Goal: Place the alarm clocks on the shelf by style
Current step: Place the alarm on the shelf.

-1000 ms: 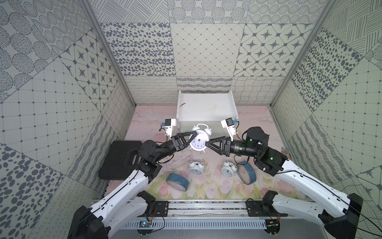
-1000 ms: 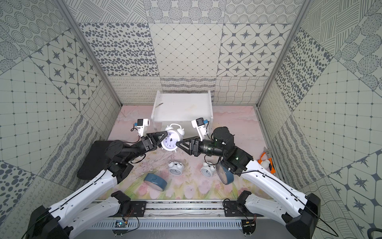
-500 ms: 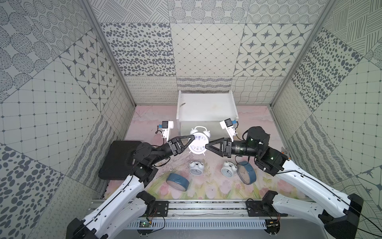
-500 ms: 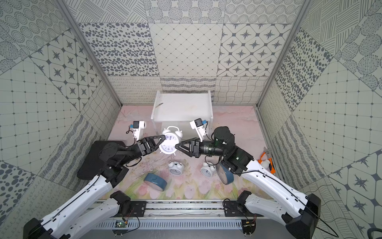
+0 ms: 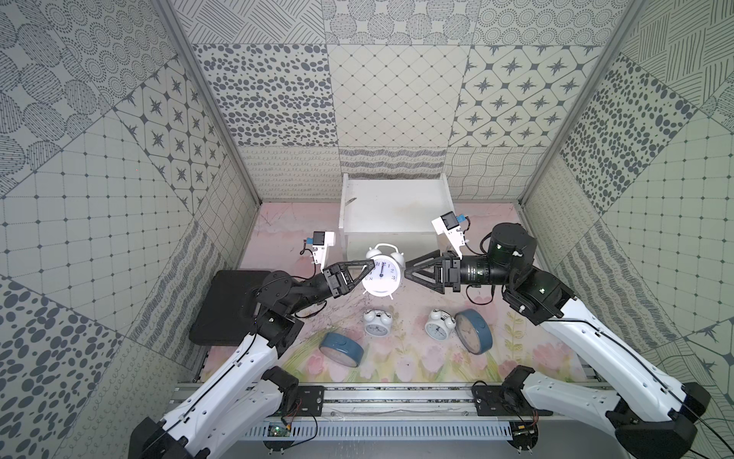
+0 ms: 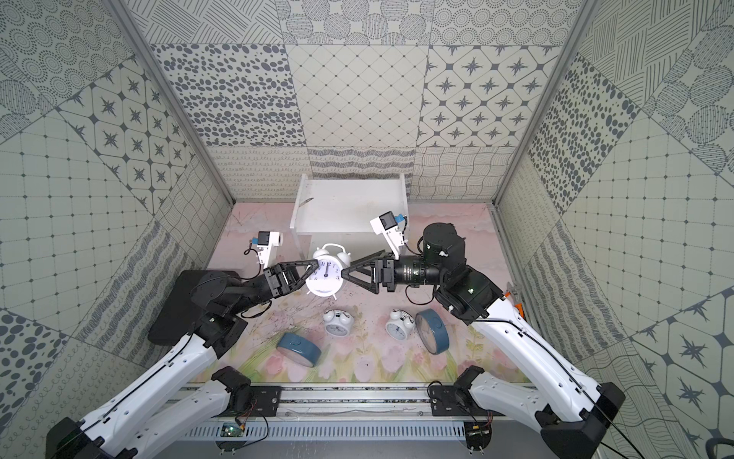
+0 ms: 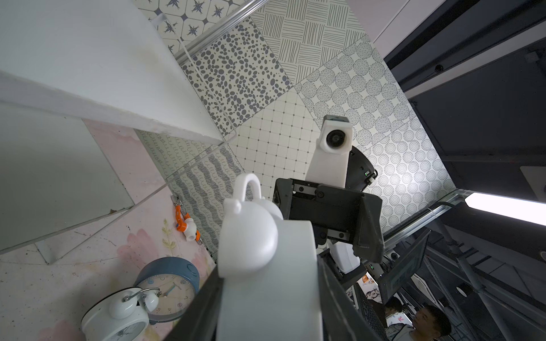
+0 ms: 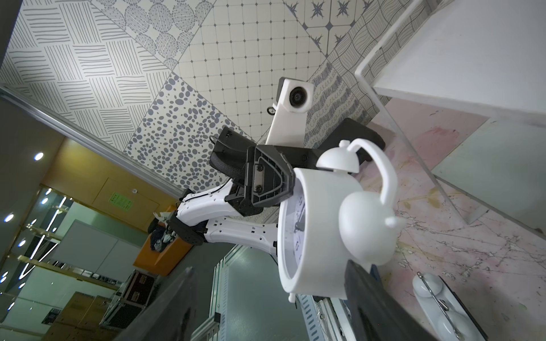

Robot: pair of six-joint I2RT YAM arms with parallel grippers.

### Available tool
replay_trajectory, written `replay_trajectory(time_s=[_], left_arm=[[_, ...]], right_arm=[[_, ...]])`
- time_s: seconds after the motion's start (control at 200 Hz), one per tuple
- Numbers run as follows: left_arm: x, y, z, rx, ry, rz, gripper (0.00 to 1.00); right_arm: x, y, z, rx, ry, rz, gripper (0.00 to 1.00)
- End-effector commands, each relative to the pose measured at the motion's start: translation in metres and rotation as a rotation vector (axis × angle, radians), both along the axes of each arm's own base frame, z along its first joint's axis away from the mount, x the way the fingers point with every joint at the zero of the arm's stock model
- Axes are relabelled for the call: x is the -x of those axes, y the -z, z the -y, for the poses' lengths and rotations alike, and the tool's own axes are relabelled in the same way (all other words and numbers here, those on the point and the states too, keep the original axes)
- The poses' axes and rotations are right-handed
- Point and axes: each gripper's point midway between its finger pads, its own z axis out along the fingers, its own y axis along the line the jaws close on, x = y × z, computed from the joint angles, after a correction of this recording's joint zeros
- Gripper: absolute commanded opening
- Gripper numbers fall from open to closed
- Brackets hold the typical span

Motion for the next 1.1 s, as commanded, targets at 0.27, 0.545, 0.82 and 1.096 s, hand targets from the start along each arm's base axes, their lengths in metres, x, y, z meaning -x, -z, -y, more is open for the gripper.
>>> replay_trajectory(time_s=[0.27,0.545,0.82,1.096], left_arm=[[0.014,-0.026,0.001,0.047,0.080,0.097,0.21],[0.018,-0.030,0.003,0.053,0.116,0.110,0.18],[0.019,-0.030,0.005,0.046,0.138,0.116,0.17],[0.022,-0.031,0.008,0.047,0.172,0.124,0.16]], right_arm=[[-0.001,0.021,-0.001,0.115,-0.030,0.014,0.88],[-0.007,0.027,-0.004,0.130,-0.017,-0.001,0.89],[-0.006,0.018,-0.012,0.102,-0.067,-0.009,0.69],[-0.008,0.020,-0.015,0.098,-0.069,-0.019,0.55]])
